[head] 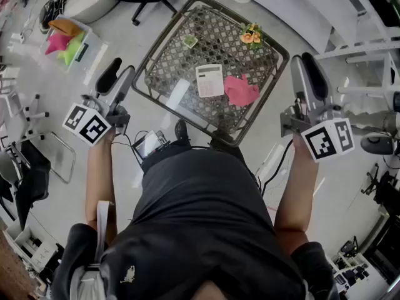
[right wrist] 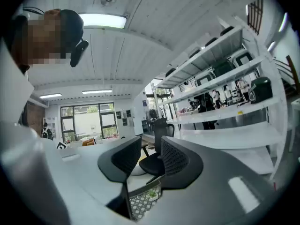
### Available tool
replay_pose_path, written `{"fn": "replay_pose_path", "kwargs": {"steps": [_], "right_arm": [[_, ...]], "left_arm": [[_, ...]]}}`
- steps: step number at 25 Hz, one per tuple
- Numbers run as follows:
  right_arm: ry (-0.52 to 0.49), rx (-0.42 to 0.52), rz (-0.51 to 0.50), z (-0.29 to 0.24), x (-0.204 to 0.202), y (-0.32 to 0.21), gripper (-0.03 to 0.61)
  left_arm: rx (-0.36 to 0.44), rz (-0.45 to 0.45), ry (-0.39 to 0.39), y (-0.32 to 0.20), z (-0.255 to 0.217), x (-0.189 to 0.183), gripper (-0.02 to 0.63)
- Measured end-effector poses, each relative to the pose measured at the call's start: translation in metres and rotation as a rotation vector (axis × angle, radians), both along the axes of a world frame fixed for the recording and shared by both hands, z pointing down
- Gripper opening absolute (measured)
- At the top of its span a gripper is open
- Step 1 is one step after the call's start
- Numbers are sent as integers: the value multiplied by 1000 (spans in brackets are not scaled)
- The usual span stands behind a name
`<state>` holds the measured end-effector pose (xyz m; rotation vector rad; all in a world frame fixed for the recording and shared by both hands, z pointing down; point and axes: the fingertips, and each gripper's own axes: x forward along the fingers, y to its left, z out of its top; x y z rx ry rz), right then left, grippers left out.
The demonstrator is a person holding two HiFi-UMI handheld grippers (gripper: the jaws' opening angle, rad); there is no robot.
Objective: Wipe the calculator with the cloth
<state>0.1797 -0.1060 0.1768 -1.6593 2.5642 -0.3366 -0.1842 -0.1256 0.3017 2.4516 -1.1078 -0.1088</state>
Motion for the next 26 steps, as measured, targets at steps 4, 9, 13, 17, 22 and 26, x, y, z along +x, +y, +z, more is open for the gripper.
{"fn": "replay_pose_path", "kwargs": {"steps": [4,9,13,17,22,26], "right_arm": [[117,51,45,-37,-3,9,110],[136,89,55,-63,-7,20,110],[145,97,68,-70,-8,26,110],[148,89,79,-70,-7,30,110],[151,77,89,-68,-6,35,110],[147,65,91,-66,-4,33,110]], "left_arm": [[7,-1,4,0,-3,-5,255],[13,-12,9,2,-7,-12,255],[17,-7,16,-1,-6,-14,255],[20,0,23,-1,-7,-14,255],[22,9,32,0,-8,-10,255],[23,10,35,-1,-9,-7,255]]}}
